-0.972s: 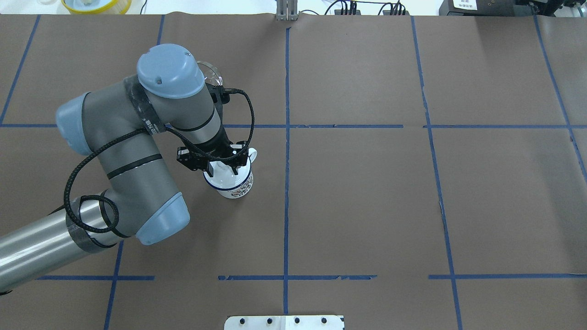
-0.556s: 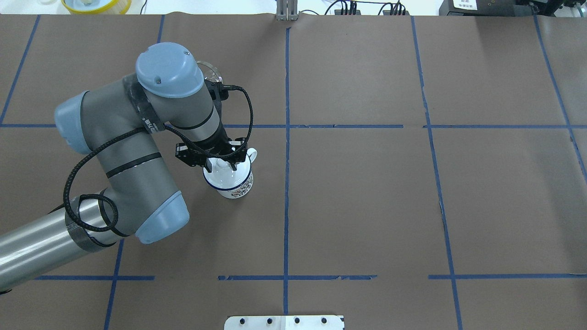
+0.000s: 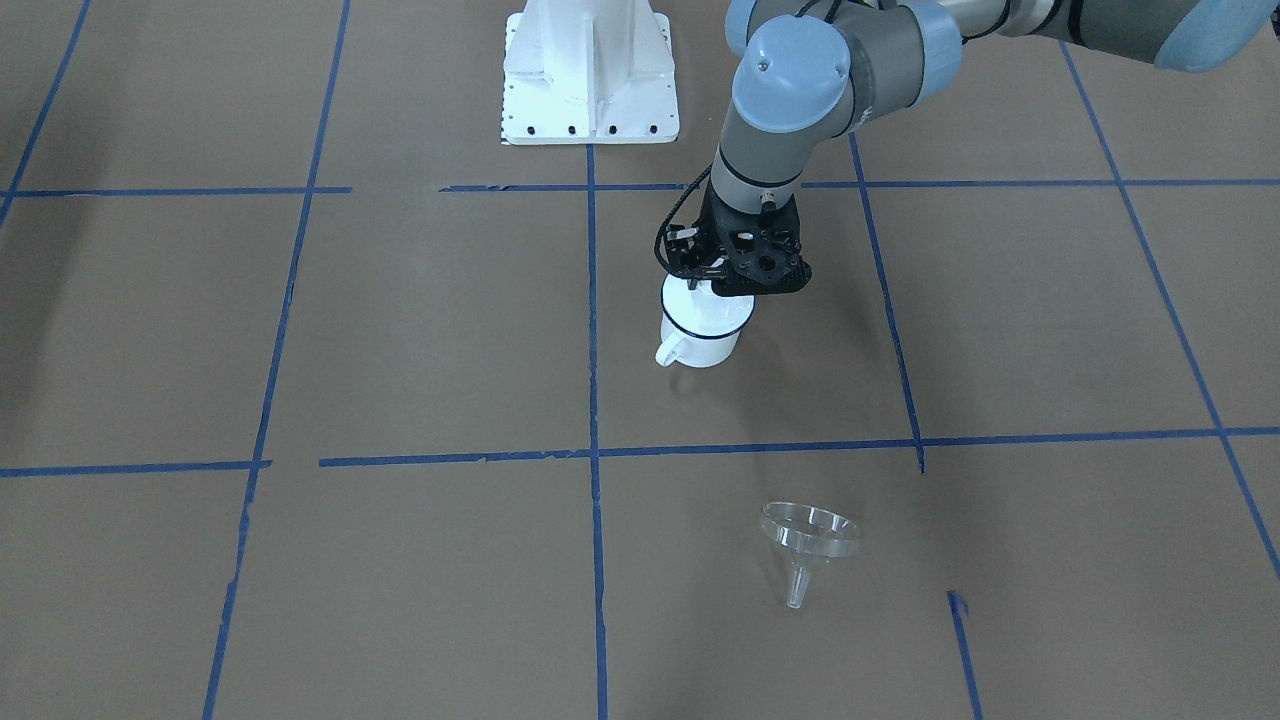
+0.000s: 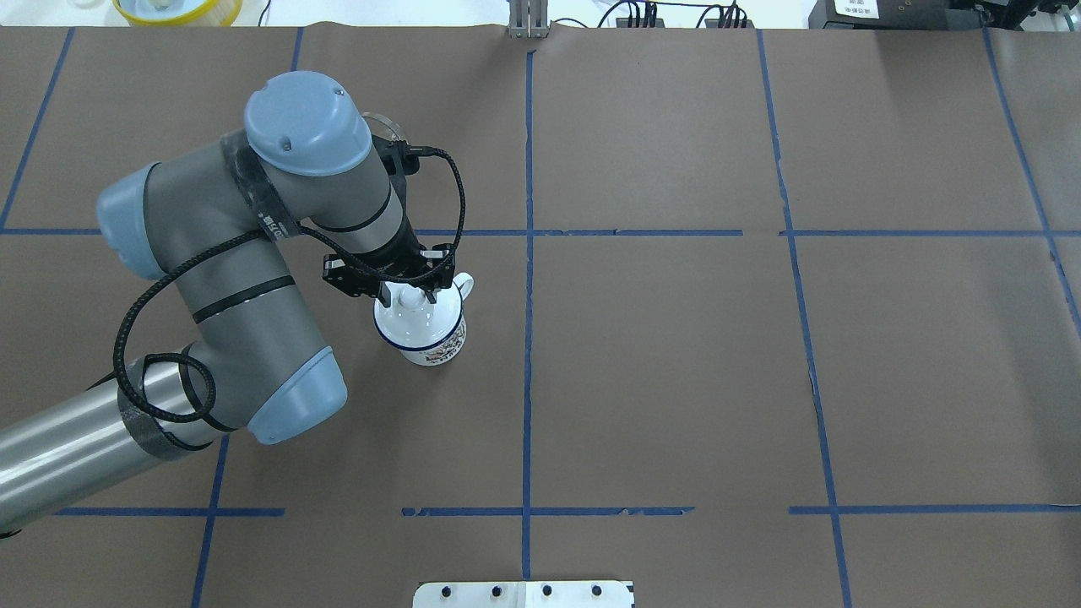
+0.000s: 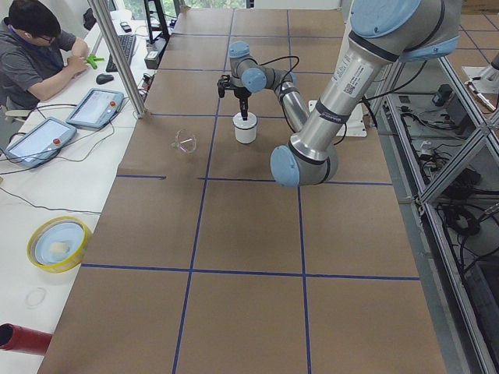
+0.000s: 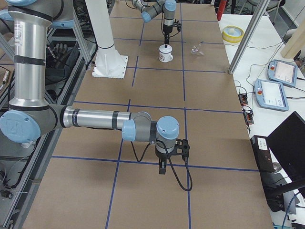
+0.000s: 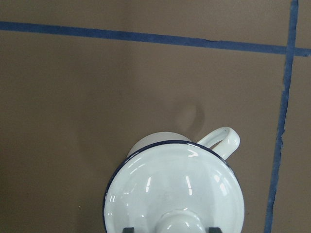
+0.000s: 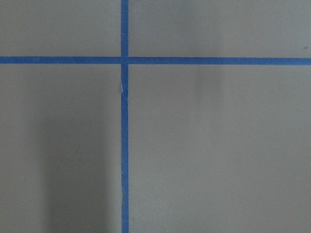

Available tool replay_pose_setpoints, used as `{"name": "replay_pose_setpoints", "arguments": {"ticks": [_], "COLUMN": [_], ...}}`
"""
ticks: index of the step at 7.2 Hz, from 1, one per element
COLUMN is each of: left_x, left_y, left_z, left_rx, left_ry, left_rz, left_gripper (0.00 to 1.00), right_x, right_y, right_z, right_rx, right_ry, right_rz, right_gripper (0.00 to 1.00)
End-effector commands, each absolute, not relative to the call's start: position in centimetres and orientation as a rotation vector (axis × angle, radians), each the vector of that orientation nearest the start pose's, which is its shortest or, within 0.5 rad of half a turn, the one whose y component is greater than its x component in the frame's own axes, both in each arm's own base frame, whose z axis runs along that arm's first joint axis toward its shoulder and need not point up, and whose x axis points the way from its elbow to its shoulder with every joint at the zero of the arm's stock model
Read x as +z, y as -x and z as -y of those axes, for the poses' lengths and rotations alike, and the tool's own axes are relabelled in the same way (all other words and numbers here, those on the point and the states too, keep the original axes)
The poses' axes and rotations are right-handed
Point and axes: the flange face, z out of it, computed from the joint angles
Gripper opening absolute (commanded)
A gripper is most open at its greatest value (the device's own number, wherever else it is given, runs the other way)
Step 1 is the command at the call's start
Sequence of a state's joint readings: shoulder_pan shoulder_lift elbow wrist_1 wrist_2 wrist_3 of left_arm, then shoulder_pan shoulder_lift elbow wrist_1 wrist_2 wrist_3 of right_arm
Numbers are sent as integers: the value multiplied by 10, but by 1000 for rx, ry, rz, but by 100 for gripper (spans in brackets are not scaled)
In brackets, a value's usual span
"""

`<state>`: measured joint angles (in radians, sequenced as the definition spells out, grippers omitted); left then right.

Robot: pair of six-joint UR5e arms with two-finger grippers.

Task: Place funnel on cup
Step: 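Lower the left gripper and grasp the white lid's knob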

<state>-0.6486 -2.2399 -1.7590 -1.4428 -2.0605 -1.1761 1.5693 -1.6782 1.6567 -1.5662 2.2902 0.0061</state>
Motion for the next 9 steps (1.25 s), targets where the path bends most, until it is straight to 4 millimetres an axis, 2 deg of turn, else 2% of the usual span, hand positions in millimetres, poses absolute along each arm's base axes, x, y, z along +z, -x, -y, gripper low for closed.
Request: {"name": "replay_pose_setpoints", "arguments": {"ticks": [1, 2, 3, 4, 5, 6, 7, 9], "left_x": [201, 201, 202, 201, 200, 196, 189, 169], "left_y": [-471, -471, -471, -470, -468, -460, -447, -422], "left_z": [465, 465, 465, 465, 464, 467, 469, 458], "left_rx": [-61, -61, -61, -63, -63, -70, -80, -91], "left_ry": [49, 48, 49, 47, 44, 32, 18, 16], "left_rz": [-851, -852, -851, -851, -852, -861, -874, -871], "left_gripper": [59, 55, 46, 32, 12, 0, 0, 0], "right_x": [670, 670, 670, 670, 670, 670, 670, 670], "right_y": [-67, -67, -67, -67, -67, -67, -67, -67], "right_z": [445, 445, 445, 445, 445, 445, 445, 445], "right_rx": [10, 10, 10, 10, 10, 10, 10, 10], "right_ry": [19, 19, 19, 19, 19, 19, 19, 19], "right_rz": [719, 719, 719, 719, 719, 719, 719, 719], "right_gripper": [100, 100, 100, 100, 100, 100, 100, 100]}}
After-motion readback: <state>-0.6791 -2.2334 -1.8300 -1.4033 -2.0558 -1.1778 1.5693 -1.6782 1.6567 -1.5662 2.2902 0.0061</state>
